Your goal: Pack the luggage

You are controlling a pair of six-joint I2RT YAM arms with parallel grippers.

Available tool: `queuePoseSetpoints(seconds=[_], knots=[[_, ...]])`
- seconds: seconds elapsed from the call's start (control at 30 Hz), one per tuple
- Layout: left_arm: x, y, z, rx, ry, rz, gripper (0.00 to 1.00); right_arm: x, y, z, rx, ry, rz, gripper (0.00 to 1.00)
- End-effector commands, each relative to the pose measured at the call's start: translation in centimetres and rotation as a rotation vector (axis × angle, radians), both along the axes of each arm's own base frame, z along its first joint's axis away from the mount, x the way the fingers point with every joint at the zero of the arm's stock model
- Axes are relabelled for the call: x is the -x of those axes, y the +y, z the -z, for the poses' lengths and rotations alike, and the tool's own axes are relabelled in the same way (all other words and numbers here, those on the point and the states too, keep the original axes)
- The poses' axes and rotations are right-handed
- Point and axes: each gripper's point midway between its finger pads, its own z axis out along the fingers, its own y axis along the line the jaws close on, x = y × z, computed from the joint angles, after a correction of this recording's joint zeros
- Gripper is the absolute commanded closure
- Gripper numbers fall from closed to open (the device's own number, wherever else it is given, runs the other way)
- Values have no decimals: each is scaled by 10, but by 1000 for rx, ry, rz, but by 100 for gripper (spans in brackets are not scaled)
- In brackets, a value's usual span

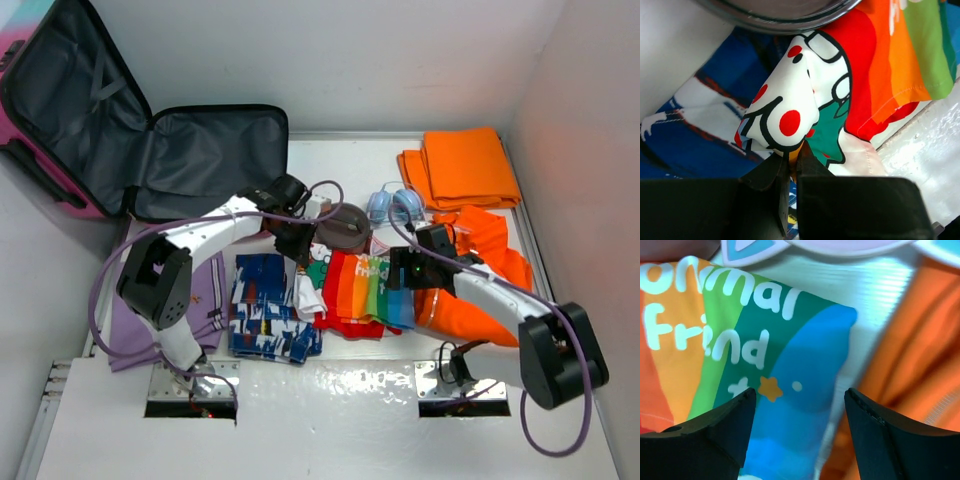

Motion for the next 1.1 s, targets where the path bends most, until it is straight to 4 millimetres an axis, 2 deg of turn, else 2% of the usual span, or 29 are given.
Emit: queuePoseSetpoints(seconds=[0.0, 0.07, 0.2, 0.3, 0.33, 0.37, 0.4, 0.43, 0.5, 0.53, 0.57, 0.6, 0.67, 0.7, 0.77, 0.87, 0.9, 0.97, 1.07], knots=[[-5, 15, -7, -20, -41, -3, 100, 8, 18, 18, -84, 61, -20, 30], [-2, 15, -3, -19, -30, 1, 100, 9, 19, 25, -96, 61, -9, 30], [2, 18, 5, -28, -18, 5, 100, -4, 30, 23, -145, 13, -37, 28], [4, 18, 10, -17, 3, -6, 100, 4, 27, 42, -125, 67, -32, 30], [5, 16, 11, -13, 7, -2, 100, 15, 28, 53, -131, 119, -37, 33], [4, 15, 11, -5, 7, -5, 100, 23, 29, 60, -147, 149, -29, 42], [3, 15, 11, -4, 7, -9, 100, 21, 34, 59, -169, 144, -30, 47], [2, 15, 12, -1, 4, -12, 100, 31, 36, 63, -186, 161, -40, 52], [1, 14, 11, 9, 8, -17, 100, 33, 40, 61, -217, 143, -31, 64], [0, 14, 10, 13, 6, -16, 100, 36, 39, 61, -223, 143, -30, 82], [-2, 14, 8, 22, 1, -14, 100, 31, 39, 54, -227, 110, -27, 93], [-2, 14, 6, 27, -6, -8, 100, 32, 37, 52, -212, 113, -23, 100], [-2, 13, 0, 38, -16, 18, 100, 17, 38, 32, -209, 40, -28, 100], [-2, 13, -5, 49, -31, 31, 100, 20, 34, 29, -192, 46, -31, 100], [1, 11, -13, 68, -54, 79, 100, 8, 36, 7, -202, -25, -28, 100], [-2, 13, -36, 95, -150, 133, 100, 1, 37, -14, -223, -65, -3, 100], [-2, 13, -41, 103, -172, 149, 100, -5, 40, -27, -242, -103, -1, 100], [2, 13, -55, 136, -218, 188, 100, -7, 41, -38, -258, -120, 9, 100], [8, 15, -64, 155, -243, 205, 100, -13, 44, -55, -279, -164, 14, 100]])
